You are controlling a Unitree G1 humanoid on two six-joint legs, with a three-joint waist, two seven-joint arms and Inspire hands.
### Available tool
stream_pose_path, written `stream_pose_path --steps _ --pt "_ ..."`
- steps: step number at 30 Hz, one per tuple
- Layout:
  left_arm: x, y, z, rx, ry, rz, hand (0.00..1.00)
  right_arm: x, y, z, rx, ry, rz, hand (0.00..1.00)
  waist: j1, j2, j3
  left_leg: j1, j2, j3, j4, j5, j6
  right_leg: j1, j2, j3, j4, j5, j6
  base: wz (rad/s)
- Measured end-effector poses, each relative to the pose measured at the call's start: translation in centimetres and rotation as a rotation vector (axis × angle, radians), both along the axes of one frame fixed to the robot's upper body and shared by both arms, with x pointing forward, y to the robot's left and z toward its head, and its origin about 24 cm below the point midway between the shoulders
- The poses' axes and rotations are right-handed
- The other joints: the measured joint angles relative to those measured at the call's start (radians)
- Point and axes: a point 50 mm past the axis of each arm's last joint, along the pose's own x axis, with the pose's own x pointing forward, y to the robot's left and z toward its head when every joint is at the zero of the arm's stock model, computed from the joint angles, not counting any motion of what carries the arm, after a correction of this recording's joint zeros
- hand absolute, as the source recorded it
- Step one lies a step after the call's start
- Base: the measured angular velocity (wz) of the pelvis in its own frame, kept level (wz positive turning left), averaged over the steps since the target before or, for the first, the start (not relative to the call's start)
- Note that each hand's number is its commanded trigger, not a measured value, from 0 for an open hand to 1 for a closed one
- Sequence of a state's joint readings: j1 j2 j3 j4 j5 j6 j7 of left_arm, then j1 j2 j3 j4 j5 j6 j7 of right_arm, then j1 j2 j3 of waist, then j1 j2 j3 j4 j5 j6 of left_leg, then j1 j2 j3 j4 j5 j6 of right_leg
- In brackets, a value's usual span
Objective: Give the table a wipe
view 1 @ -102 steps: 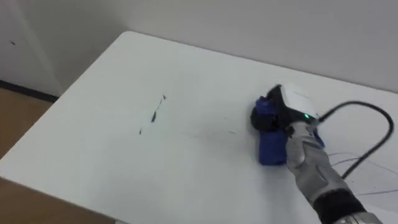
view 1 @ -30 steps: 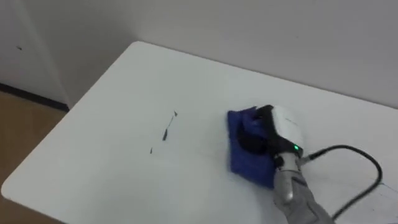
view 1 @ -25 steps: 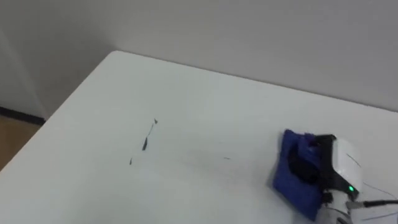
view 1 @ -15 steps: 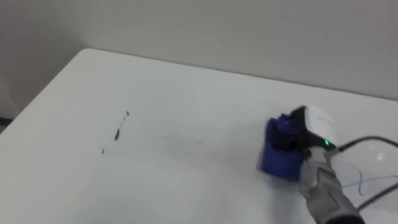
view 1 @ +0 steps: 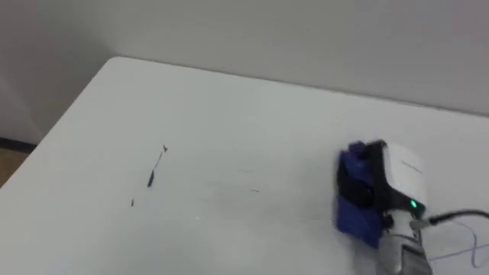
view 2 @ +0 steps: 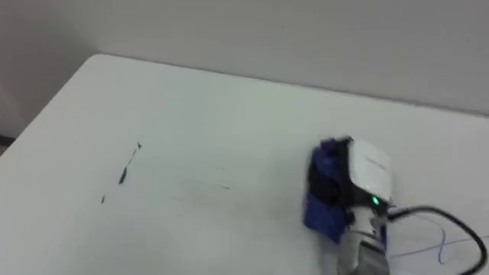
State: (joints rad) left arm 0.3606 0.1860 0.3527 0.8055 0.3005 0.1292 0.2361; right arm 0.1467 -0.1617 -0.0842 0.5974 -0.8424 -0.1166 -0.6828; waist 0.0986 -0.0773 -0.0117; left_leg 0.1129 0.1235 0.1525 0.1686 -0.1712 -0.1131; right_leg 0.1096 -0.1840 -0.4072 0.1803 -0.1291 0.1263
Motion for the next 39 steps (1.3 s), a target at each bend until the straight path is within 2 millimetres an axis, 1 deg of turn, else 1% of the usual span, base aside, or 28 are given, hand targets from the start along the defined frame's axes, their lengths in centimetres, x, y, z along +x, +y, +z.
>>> stream_pose_path --steps 2,4,6,7,9,10,11,13,14,15,16,17,18,20,22,23,24,25,26,28,29,30,31,32,33,34,37,39 --pt "0.4 0.0 0.1 0.000 -0.023 -0.021 0.00 -1.5 -1.6 -0.3 -0.006 0.018 -0.075 1.00 -0.015 0.000 -0.0032 0.007 -0.001 0.004 -0.002 -0.006 0.010 0.003 0.000 0.008 0.001 0.007 0.002 -0.15" --pt "0.8 -0.6 -0.1 -0.013 -0.031 -0.059 0.00 -2.3 -3.0 -0.1 0.005 0.024 -0.122 1.00 -0.010 0.018 -0.0066 0.011 0.000 0.011 -0.002 -0.015 0.016 0.005 0.002 0.020 0.004 0.014 0.000 -0.18" --pt "1.3 -1.4 -0.4 -0.033 -0.033 -0.088 0.00 -1.2 -3.0 0.2 0.026 0.020 -0.124 1.00 -0.003 0.037 -0.0046 0.019 0.001 0.010 -0.004 -0.017 0.016 0.007 0.004 0.026 0.005 0.020 -0.004 -0.13" --pt "1.4 -2.0 -0.7 -0.047 -0.038 -0.085 0.00 -0.4 -2.7 0.4 0.021 0.022 -0.119 1.00 0.006 0.050 -0.0042 0.022 0.002 0.010 -0.005 -0.021 0.013 0.005 0.007 0.034 0.007 0.021 -0.007 -0.19" --pt "2.0 -3.2 -1.1 -0.074 -0.053 -0.089 0.00 1.2 -1.9 0.7 0.029 0.032 -0.101 1.00 0.035 0.062 -0.0033 0.021 0.003 0.003 -0.003 -0.024 0.012 -0.009 0.016 0.055 0.011 0.030 -0.017 -0.38" --pt "2.4 -3.7 -1.4 -0.089 -0.048 -0.101 0.00 2.9 -0.8 1.2 0.036 0.061 -0.047 1.00 0.050 0.064 -0.0009 0.018 0.003 -0.010 -0.003 -0.024 0.013 -0.027 0.026 0.073 0.016 0.036 -0.026 -0.48" --pt "2.7 -3.9 -1.6 -0.092 -0.043 -0.108 0.00 3.7 0.0 1.3 0.044 0.079 -0.007 1.00 0.061 0.064 0.0004 0.017 0.004 -0.018 -0.003 -0.024 0.013 -0.035 0.032 0.080 0.019 0.039 -0.031 -0.60" --pt "3.8 -4.9 -2.1 -0.113 -0.032 -0.134 0.00 7.9 5.6 2.8 0.069 0.104 0.227 1.00 0.120 0.062 0.0045 0.004 0.014 -0.029 -0.002 -0.023 0.012 -0.079 0.059 0.105 0.025 0.056 -0.057 -0.64" --pt "3.8 -5.1 -2.2 -0.119 -0.021 -0.146 0.00 9.0 7.2 3.4 0.061 0.100 0.299 1.00 0.131 0.061 0.0070 -0.002 0.014 -0.043 -0.002 -0.023 0.011 -0.087 0.065 0.106 0.025 0.060 -0.063 -0.31" --pt "4.4 -5.4 -2.3 -0.124 -0.019 -0.167 0.00 10.8 10.3 4.8 0.040 0.078 0.426 1.00 0.148 0.057 0.0109 -0.017 0.013 -0.072 0.000 -0.021 0.010 -0.098 0.074 0.106 0.023 0.062 -0.068 0.00" --pt "4.8 -5.5 -2.3 -0.126 -0.025 -0.174 0.00 11.6 11.6 5.5 0.028 0.060 0.481 1.00 0.156 0.052 0.0129 -0.023 0.014 -0.080 -0.001 -0.019 0.009 -0.104 0.078 0.106 0.023 0.060 -0.070 0.15" --pt "5.1 -5.5 -2.3 -0.128 -0.032 -0.180 0.00 12.7 13.5 6.9 0.012 0.024 0.563 1.00 0.185 0.045 0.0138 -0.034 0.013 -0.102 -0.002 -0.016 0.007 -0.109 0.082 0.102 0.021 0.059 -0.073 0.18" --pt "4.8 -5.5 -2.3 -0.128 -0.023 -0.175 0.00 13.7 14.5 8.2 -0.005 -0.010 0.617 1.00 0.217 0.043 0.0147 -0.035 0.013 -0.108 -0.004 -0.014 0.007 -0.106 0.083 0.099 0.017 0.057 -0.073 0.29" --pt "3.2 -5.0 -2.3 -0.122 0.021 -0.154 0.00 14.3 14.8 9.1 -0.012 -0.039 0.632 1.00 0.227 0.040 0.0132 -0.035 0.006 -0.134 -0.005 -0.011 0.013 -0.085 0.079 0.088 0.003 0.053 -0.067 0.37" --pt "0.3 -4.3 -2.3 -0.117 0.096 -0.110 0.00 13.8 13.5 8.3 -0.020 -0.009 0.596 1.00 0.227 0.032 0.0124 -0.023 0.000 -0.151 -0.005 -0.014 0.018 -0.065 0.071 0.069 0.003 0.046 -0.055 0.32" --pt "-0.4 -4.2 -2.3 -0.118 0.114 -0.098 0.00 13.4 12.9 7.7 -0.018 0.008 0.582 1.00 0.226 0.031 0.0141 -0.020 -0.001 -0.151 -0.006 -0.014 0.019 -0.060 0.070 0.065 0.002 0.044 -0.053 0.21" --pt "-1.3 -4.0 -2.2 -0.121 0.128 -0.065 0.00 12.3 11.5 6.1 -0.004 0.057 0.535 1.00 0.213 0.031 0.0144 -0.014 -0.002 -0.151 -0.005 -0.015 0.020 -0.049 0.066 0.051 0.000 0.043 -0.051 0.34" --pt "-2.1 -3.8 -2.2 -0.122 0.141 -0.042 0.00 10.6 9.7 3.9 0.036 0.119 0.461 1.00 0.186 0.033 0.0153 -0.010 -0.004 -0.151 -0.004 -0.014 0.020 -0.036 0.062 0.033 -0.008 0.042 -0.049 0.38" --pt "-2.4 -3.6 -2.1 -0.121 0.144 -0.028 0.00 9.7 8.8 3.3 0.085 0.104 0.417 1.00 0.176 0.036 0.0157 -0.005 -0.006 -0.150 -0.005 -0.015 0.021 -0.030 0.061 0.032 -0.013 0.040 -0.047 0.25" --pt "-4.4 -2.9 -1.7 -0.104 0.165 0.035 0.00 6.8 5.9 2.0 0.111 0.057 0.293 1.00 0.091 0.041 0.0153 0.013 -0.014 -0.127 -0.008 -0.018 0.025 -0.001 0.052 0.033 -0.025 0.023 -0.032 0.12" --pt "-4.6 -2.8 -1.6 -0.099 0.162 0.047 0.00 5.8 4.9 1.7 0.117 0.041 0.249 1.00 0.072 0.044 0.0146 0.019 -0.015 -0.119 -0.009 -0.019 0.027 0.008 0.051 0.036 -0.030 0.021 -0.029 0.05" --pt "-4.8 -2.4 -1.5 -0.088 0.153 0.067 0.00 3.6 2.5 1.1 0.123 0.021 0.151 1.00 0.053 0.051 0.0108 0.032 -0.016 -0.101 -0.016 -0.022 0.030 0.016 0.049 0.048 -0.030 0.018 -0.025 -0.05" --pt "-4.8 -2.0 -1.3 -0.075 0.135 0.080 0.00 1.4 0.4 0.8 0.109 0.004 0.059 1.00 0.022 0.057 0.0045 0.035 -0.017 -0.093 -0.018 -0.031 0.033 0.021 0.048 0.053 -0.030 0.013 -0.020 -0.09" --pt "-4.7 -1.8 -1.2 -0.066 0.131 0.076 0.00 0.4 -0.6 0.7 0.097 -0.001 0.014 1.00 0.007 0.055 0.0031 0.036 -0.019 -0.093 -0.017 -0.031 0.034 0.023 0.046 0.055 -0.030 0.012 -0.019 0.00" --pt "-4.4 -1.3 -0.9 -0.048 0.124 0.059 0.00 -1.6 -2.6 0.6 0.084 -0.002 -0.074 1.00 -0.021 0.050 -0.0026 0.037 -0.023 -0.094 -0.016 -0.034 0.037 0.031 0.042 0.059 -0.029 0.010 -0.016 0.00" --pt "-3.8 -0.9 -0.7 -0.031 0.110 0.033 0.00 -3.3 -4.3 0.4 0.086 0.004 -0.153 1.00 -0.034 0.048 -0.0068 0.037 -0.027 -0.094 -0.007 -0.036 0.040 0.034 0.038 0.063 -0.024 0.009 -0.015 0.00" --pt "-1.3 -0.7 -0.5 -0.011 0.043 -0.056 0.00 -5.2 -6.6 0.1 0.095 0.040 -0.256 1.00 -0.048 0.032 -0.0080 0.035 -0.032 -0.085 0.015 -0.044 0.047 0.028 0.028 0.076 -0.004 0.010 -0.012 -0.09" --pt "0.2 -1.3 -0.7 -0.028 0.010 -0.086 0.00 -5.2 -6.8 0.0 0.102 0.052 -0.267 1.00 -0.043 0.032 -0.0079 0.036 -0.032 -0.084 0.019 -0.054 0.048 0.031 0.030 0.082 -0.004 0.014 -0.012 -0.07"
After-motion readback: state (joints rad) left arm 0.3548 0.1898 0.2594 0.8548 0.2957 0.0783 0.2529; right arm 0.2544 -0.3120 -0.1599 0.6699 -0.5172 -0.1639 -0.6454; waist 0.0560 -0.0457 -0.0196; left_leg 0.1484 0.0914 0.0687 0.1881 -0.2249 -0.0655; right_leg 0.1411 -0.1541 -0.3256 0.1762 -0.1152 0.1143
